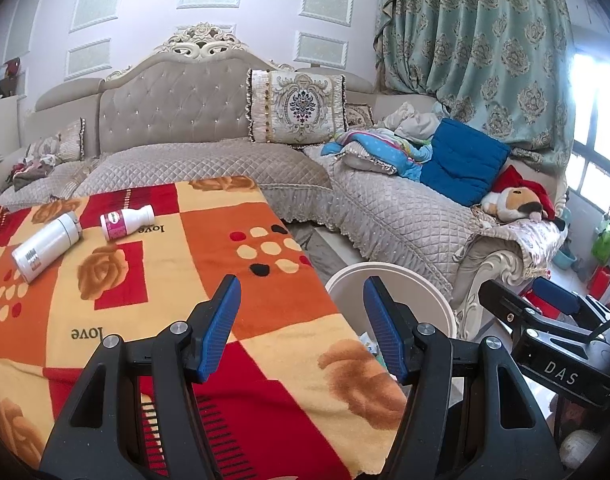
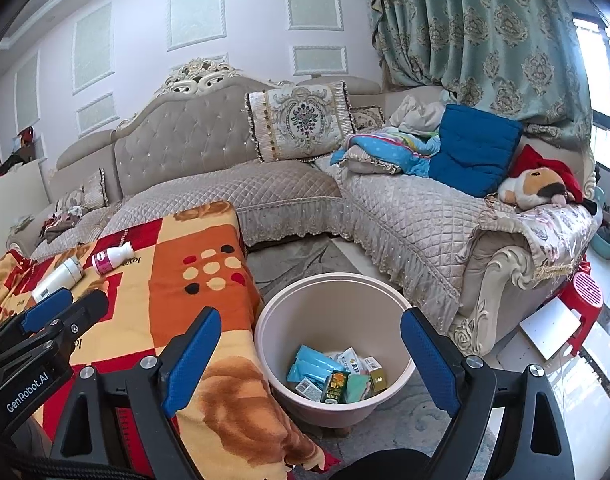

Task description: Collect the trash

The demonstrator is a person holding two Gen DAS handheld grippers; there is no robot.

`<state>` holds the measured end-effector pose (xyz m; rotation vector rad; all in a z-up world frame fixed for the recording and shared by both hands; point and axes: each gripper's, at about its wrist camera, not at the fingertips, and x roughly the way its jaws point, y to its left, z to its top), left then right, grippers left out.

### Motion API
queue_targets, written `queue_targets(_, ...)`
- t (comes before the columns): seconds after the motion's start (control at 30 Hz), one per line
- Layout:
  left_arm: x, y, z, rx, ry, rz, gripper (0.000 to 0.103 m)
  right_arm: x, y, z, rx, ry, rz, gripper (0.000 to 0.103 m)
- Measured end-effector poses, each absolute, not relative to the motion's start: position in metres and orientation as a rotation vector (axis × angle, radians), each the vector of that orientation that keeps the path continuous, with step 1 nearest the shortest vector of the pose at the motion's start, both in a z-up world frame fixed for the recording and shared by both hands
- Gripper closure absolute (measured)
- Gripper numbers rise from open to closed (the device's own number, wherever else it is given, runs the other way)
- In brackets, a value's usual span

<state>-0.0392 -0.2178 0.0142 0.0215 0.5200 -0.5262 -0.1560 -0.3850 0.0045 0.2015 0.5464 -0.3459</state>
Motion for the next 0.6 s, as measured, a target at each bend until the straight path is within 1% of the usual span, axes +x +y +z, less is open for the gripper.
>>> queue_targets(0.6, -0.0372, -0.2157, 0.0145, 0.021, 0.518, -0.521, 0.04, -0.1526, -0.3821, 0.0046, 0.197, 0.552, -0.339, 0.013)
